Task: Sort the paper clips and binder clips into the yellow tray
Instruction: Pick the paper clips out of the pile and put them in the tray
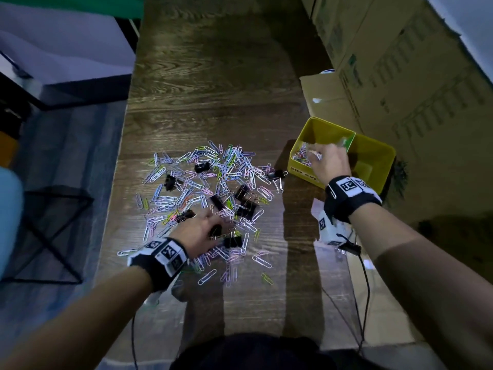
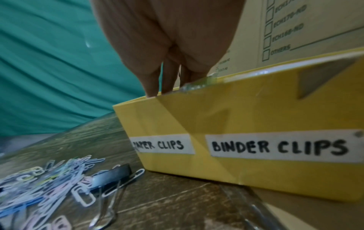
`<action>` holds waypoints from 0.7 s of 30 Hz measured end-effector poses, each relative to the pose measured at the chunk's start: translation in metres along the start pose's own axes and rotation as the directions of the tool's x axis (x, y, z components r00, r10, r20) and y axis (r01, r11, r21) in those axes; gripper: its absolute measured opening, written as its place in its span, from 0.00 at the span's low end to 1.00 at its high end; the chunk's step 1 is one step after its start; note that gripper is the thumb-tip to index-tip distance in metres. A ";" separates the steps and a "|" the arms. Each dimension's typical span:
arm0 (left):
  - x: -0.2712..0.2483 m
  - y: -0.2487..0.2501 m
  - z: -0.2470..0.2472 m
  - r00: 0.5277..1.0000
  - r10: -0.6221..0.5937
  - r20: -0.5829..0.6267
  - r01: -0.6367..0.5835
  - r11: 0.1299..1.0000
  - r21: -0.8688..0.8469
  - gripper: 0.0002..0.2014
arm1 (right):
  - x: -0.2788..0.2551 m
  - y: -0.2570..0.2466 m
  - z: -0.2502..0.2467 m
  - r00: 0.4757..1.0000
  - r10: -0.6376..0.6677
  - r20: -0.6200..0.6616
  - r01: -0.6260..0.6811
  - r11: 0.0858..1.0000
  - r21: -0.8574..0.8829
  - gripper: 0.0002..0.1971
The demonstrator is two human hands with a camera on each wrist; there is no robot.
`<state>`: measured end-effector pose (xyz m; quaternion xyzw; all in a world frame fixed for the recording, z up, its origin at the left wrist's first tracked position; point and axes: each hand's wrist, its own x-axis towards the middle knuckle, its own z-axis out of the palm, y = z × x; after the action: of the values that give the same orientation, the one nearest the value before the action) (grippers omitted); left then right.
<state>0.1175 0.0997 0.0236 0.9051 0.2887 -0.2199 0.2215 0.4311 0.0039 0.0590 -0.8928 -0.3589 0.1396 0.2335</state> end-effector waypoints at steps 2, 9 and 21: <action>0.000 -0.003 0.009 1.000 -0.012 -0.014 0.012 1.000 -0.012 0.23 | -0.009 -0.013 0.004 0.988 -0.142 -0.053 0.141 0.990 -0.024 0.17; 0.009 -0.015 0.003 0.975 -0.024 -0.219 -0.021 0.979 -0.202 0.13 | -0.089 -0.068 0.054 0.688 -0.525 0.501 0.530 0.835 0.148 0.18; -0.052 -0.079 -0.010 0.891 -0.027 -0.452 -0.094 0.966 -0.243 0.08 | -0.115 -0.072 0.090 0.730 -0.369 0.574 0.384 0.918 0.102 0.09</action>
<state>0.0324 0.1409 0.0375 0.8995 0.3428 0.0397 0.2679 0.2714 -0.0033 0.0285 -0.7178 -0.5878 0.3517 0.1248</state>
